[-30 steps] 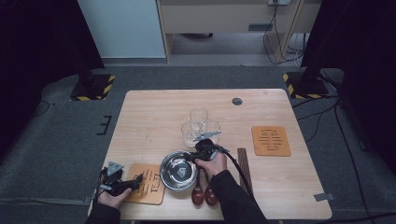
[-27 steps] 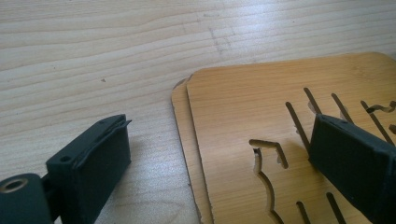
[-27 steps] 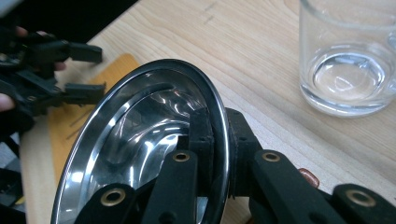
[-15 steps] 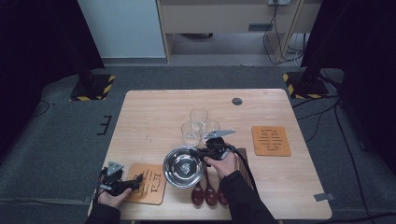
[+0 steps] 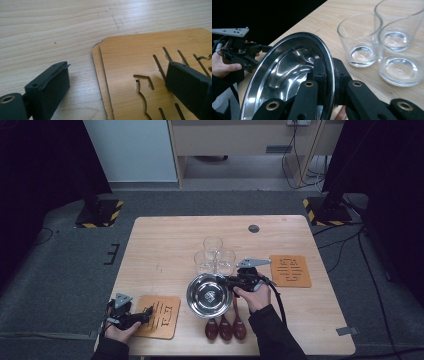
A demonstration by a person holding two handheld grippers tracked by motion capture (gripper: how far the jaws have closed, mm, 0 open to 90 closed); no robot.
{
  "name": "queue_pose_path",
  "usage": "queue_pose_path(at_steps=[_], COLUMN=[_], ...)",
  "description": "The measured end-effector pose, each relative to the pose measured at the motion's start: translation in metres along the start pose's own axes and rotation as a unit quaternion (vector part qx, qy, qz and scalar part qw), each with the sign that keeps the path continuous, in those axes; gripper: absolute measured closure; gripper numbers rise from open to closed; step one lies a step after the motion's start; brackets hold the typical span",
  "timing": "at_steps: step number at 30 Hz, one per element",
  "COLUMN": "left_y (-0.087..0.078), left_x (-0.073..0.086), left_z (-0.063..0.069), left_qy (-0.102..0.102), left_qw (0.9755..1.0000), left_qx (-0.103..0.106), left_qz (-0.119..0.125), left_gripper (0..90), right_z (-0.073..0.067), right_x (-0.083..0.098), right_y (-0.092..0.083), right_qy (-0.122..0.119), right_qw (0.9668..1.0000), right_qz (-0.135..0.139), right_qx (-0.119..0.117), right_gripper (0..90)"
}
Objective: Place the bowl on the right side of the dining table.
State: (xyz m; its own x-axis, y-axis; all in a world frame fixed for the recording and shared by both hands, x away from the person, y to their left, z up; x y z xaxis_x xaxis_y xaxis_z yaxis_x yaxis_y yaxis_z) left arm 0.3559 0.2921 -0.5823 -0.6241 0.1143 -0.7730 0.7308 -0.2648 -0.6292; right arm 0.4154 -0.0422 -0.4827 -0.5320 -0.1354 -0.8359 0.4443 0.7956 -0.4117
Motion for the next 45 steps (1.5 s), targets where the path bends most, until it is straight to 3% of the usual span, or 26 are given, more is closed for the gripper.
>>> queue_pose_path(at_steps=[11, 22, 31, 45], left_y=[0.0, 0.0, 0.0, 0.0], left_x=[0.0, 0.0, 0.0, 0.0], left_z=[0.0, 0.0, 0.0, 0.0], left_qy=[0.0, 0.0, 0.0, 0.0], left_qw=[1.0, 1.0, 1.0, 1.0], left_qx=[0.0, 0.0, 0.0, 0.0], left_qz=[0.0, 0.001, 0.0, 0.001], left_gripper=[4.6, 4.6, 4.6, 4.6], right_z=[0.02, 0.042, 0.07, 0.113], right_x=[-0.002, -0.013, -0.019, -0.019], right_y=[-0.038, -0.068, -0.091, -0.115], right_qy=[0.011, 0.025, 0.045, 0.068], right_qw=[0.9992, 0.996, 0.9905, 0.9802], right_qz=[0.035, 0.074, 0.105, 0.125], right_qx=[0.018, 0.044, 0.077, 0.138], right_gripper=[83.6, 83.6, 83.6, 83.6])
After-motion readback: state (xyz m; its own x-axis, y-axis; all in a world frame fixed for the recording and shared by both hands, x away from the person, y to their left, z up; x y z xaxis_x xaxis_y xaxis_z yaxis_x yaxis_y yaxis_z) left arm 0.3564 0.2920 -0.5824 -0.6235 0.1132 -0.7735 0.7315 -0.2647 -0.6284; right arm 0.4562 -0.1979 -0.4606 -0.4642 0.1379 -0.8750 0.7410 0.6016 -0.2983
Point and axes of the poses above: each handheld gripper's, and its own axes: y roughly forward along the jaws, x roughly out of its underside, z roughly to its right, the point moved 7 cm from there along y, roughly forward along the jaws, and after that the axes turned 4 degrees about z, right-handed, at the moved point
